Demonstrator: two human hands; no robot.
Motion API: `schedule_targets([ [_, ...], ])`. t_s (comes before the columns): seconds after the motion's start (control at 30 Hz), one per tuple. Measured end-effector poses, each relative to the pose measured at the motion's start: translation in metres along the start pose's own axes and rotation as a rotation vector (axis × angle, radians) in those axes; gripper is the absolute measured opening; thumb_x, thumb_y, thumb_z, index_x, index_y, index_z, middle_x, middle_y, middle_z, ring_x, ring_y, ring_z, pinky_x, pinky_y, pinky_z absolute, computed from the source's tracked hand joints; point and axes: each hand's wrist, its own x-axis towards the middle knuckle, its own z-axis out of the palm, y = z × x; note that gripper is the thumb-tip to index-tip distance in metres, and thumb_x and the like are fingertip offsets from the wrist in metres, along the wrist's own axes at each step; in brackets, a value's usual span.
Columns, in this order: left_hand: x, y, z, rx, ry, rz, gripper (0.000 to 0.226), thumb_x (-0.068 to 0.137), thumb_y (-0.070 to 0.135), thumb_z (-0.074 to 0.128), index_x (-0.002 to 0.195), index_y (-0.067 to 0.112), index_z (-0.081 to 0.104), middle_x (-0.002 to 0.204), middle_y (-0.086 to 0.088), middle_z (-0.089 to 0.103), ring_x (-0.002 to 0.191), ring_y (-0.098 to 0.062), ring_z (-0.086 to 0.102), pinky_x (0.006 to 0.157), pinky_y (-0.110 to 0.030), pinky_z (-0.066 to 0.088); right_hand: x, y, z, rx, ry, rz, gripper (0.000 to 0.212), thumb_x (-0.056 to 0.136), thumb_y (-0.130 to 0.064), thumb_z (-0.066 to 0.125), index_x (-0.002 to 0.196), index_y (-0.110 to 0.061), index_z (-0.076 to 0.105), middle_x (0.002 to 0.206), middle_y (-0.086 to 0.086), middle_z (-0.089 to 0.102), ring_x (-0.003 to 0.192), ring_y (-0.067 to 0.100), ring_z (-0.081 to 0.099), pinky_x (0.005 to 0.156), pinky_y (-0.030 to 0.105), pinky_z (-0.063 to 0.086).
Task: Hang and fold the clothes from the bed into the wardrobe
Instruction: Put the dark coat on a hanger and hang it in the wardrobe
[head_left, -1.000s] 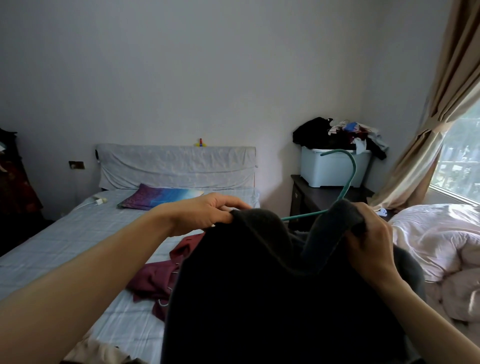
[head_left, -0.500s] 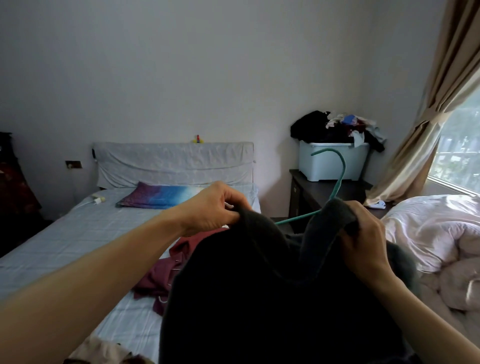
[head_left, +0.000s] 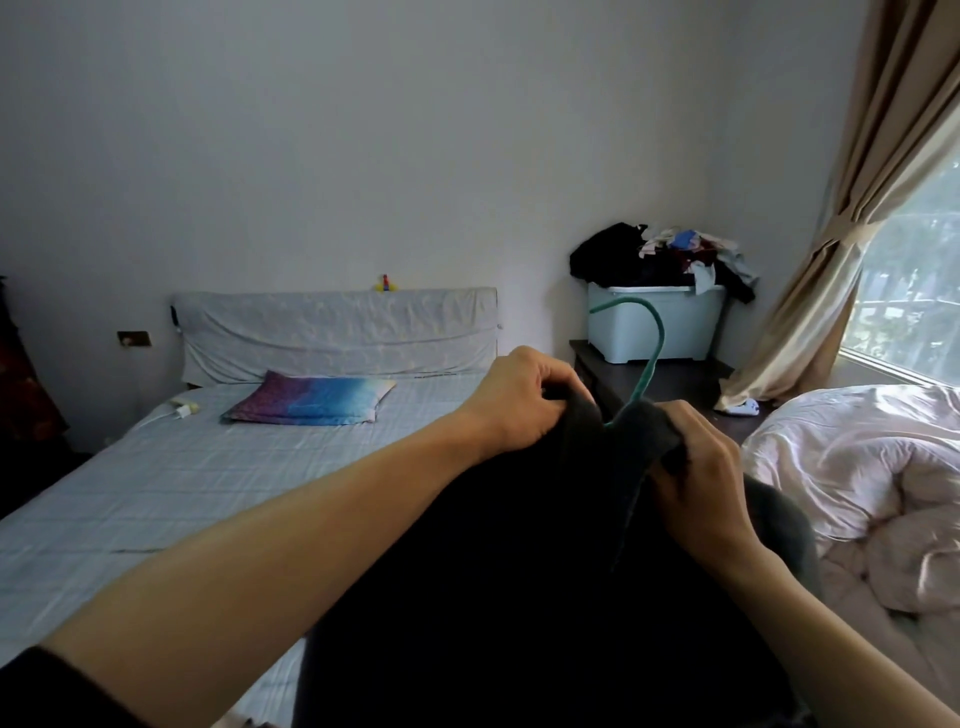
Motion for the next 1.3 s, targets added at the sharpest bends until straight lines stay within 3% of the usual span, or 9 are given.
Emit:
schedule_targets([
  [0.17, 0.002, 0.0, 0.005, 0.219, 0.054, 0.063, 0.011, 0.079, 0.01, 0.076, 0.084, 0.019, 0.073, 0.082, 0.008, 0.068, 0.069, -0.002, 0.065, 0.071, -0.016, 0.048, -0.007, 0.0, 0.004, -0.034, 0.021, 0.034, 0.023, 0.087, -0.031, 0.055, 0.097, -0.013, 0.065, 0.089, -0.008, 0.06, 0.08, -0.006, 0.055, 0.074, 0.003, 0.037],
  [0.3, -0.011, -0.012, -0.01, 0.475, 0.188, 0.044, 0.015, 0.081, 0.021, 0.072, 0.085, 0.025, 0.058, 0.079, 0.007, 0.062, 0.072, -0.011, 0.059, 0.069, -0.027, 0.047, -0.008, 0.007, 0.003, -0.075, 0.065, 0.091, 0.014, 0.085, -0.017, 0.065, 0.097, -0.01, 0.066, 0.088, -0.005, 0.062, 0.075, 0.004, 0.053, 0.072, 0.004, 0.037],
  [0.37, -0.019, -0.018, -0.021, 0.34, 0.123, 0.042, 0.004, 0.087, 0.017, 0.069, 0.086, 0.02, 0.066, 0.074, 0.006, 0.067, 0.07, -0.01, 0.063, 0.068, -0.025, 0.048, -0.005, 0.011, 0.002, -0.107, 0.075, 0.107, 0.015, 0.083, -0.006, 0.069, 0.097, -0.008, 0.066, 0.088, -0.004, 0.063, 0.075, 0.006, 0.054, 0.073, 0.003, 0.036],
  [0.5, -0.039, -0.027, -0.041, 0.247, -0.097, 0.106, 0.022, 0.096, 0.015, 0.06, 0.116, 0.017, 0.07, 0.103, 0.002, 0.071, 0.096, -0.011, 0.066, 0.089, -0.03, 0.053, 0.003, 0.015, 0.001, -0.139, 0.077, 0.12, 0.014, 0.082, -0.008, 0.067, 0.097, -0.006, 0.066, 0.088, -0.003, 0.064, 0.074, 0.013, 0.056, 0.073, 0.001, 0.035],
  [0.63, -0.05, -0.045, -0.047, 0.599, -0.119, 0.143, 0.04, 0.101, 0.035, 0.046, 0.14, 0.025, 0.051, 0.111, 0.001, 0.059, 0.105, -0.018, 0.056, 0.097, -0.039, 0.044, 0.006, 0.01, 0.008, -0.117, 0.092, 0.107, 0.015, 0.081, -0.013, 0.064, 0.094, -0.008, 0.066, 0.084, -0.006, 0.061, 0.07, 0.005, 0.05, 0.071, 0.0, 0.035],
  [0.73, -0.059, -0.055, -0.042, 0.724, -0.024, 0.172, 0.038, 0.103, 0.037, 0.038, 0.136, 0.02, 0.048, 0.11, -0.001, 0.057, 0.103, -0.022, 0.054, 0.091, -0.043, 0.045, 0.008, 0.007, 0.013, -0.099, 0.096, 0.109, 0.014, 0.081, -0.014, 0.063, 0.094, -0.009, 0.066, 0.082, -0.006, 0.061, 0.07, 0.001, 0.048, 0.07, 0.0, 0.035],
  [0.97, -0.056, -0.061, -0.033, 0.679, 0.146, 0.202, 0.032, 0.102, 0.038, 0.041, 0.125, 0.018, 0.051, 0.111, -0.003, 0.063, 0.097, -0.026, 0.058, 0.081, -0.038, 0.043, 0.008, 0.004, 0.011, -0.078, 0.088, 0.11, 0.012, 0.081, -0.006, 0.067, 0.092, -0.01, 0.066, 0.081, -0.007, 0.062, 0.076, -0.01, 0.056, 0.07, 0.001, 0.036],
  [1.17, -0.038, -0.039, -0.018, 0.548, 0.164, 0.301, 0.072, 0.097, 0.027, 0.054, 0.149, 0.039, 0.006, 0.103, -0.008, 0.066, 0.087, -0.03, 0.061, 0.077, -0.047, 0.049, 0.009, 0.007, -0.001, -0.127, 0.133, 0.17, 0.019, 0.079, 0.008, 0.069, 0.088, -0.008, 0.065, 0.077, -0.004, 0.061, 0.066, 0.006, 0.053, 0.069, 0.002, 0.036],
  [1.3, -0.027, -0.028, -0.005, 0.557, 0.127, 0.399, 0.06, 0.101, 0.029, 0.047, 0.154, 0.035, 0.018, 0.114, -0.005, 0.064, 0.098, -0.027, 0.061, 0.083, -0.049, 0.05, 0.009, 0.003, -0.009, -0.135, 0.162, 0.139, 0.013, 0.077, -0.006, 0.058, 0.088, -0.005, 0.065, 0.078, -0.005, 0.058, 0.065, 0.006, 0.05, 0.072, -0.001, 0.034],
])
